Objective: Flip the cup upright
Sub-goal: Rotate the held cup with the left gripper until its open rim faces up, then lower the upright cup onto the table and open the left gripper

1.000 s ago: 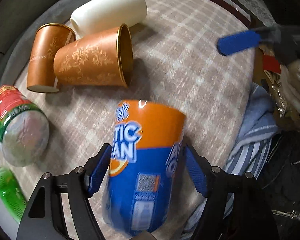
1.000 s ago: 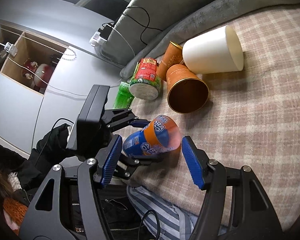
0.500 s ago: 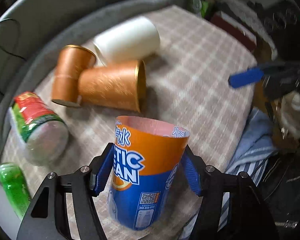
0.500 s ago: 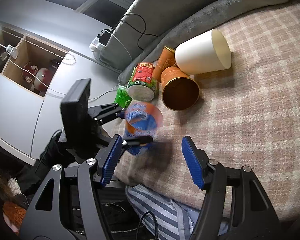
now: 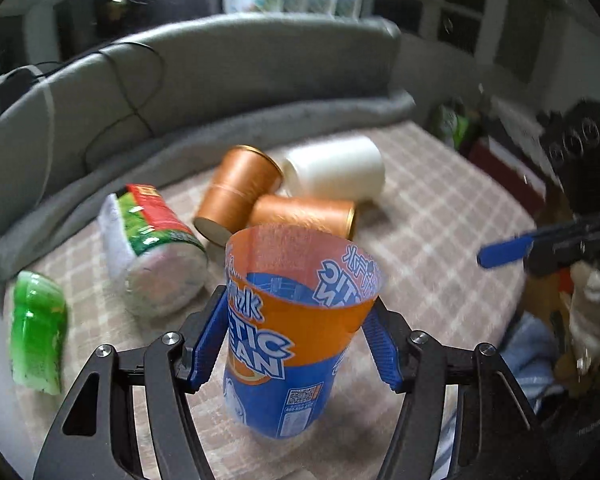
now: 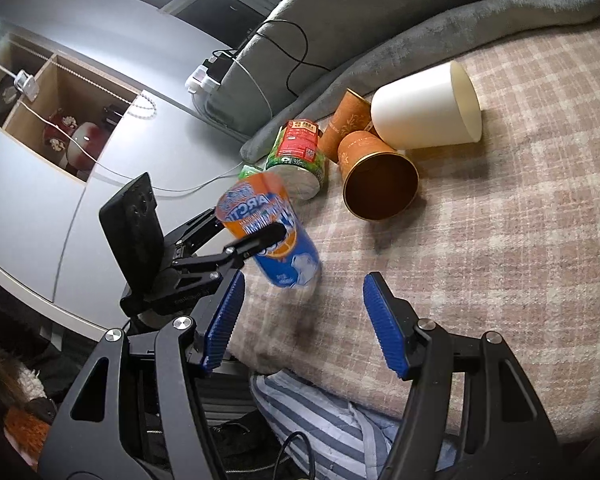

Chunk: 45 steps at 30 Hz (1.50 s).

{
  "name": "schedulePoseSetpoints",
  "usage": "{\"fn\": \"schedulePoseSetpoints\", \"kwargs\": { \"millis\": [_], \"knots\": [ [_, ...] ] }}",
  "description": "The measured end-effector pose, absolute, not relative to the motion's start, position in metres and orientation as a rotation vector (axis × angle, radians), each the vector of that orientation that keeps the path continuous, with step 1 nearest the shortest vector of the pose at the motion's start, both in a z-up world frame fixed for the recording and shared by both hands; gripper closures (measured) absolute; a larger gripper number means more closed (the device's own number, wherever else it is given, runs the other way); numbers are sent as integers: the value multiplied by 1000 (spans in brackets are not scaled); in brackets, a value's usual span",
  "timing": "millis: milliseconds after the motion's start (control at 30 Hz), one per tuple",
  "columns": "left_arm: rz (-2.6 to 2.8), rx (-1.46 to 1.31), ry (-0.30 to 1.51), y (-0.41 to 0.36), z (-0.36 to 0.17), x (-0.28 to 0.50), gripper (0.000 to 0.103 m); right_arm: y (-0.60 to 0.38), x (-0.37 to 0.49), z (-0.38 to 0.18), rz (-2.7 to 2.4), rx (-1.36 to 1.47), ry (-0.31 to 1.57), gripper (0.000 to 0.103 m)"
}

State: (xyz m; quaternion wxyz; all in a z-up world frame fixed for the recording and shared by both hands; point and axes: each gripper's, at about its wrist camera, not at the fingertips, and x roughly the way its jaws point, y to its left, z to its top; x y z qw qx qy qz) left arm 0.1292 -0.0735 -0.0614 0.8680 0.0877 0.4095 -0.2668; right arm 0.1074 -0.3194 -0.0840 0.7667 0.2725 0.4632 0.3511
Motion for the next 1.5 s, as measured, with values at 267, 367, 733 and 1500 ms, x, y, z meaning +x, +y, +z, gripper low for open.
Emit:
{"fn": "schedulePoseSetpoints", "kwargs": {
  "millis": [267, 367, 733, 1500],
  "knots": [
    [-493, 66, 762, -66, -57, 129, 42, -307, 101, -75, 701, 478, 980, 38],
    [-480, 40, 738, -66, -57, 130, 42, -301, 99, -72, 668, 420, 962, 38],
    [-440, 22, 704, -60, -58, 128, 42, -294, 94, -69, 646, 368, 934, 38],
    [-424, 77, 683, -73, -65, 127, 41, -289, 91, -66, 630, 336, 917, 38]
  ]
}}
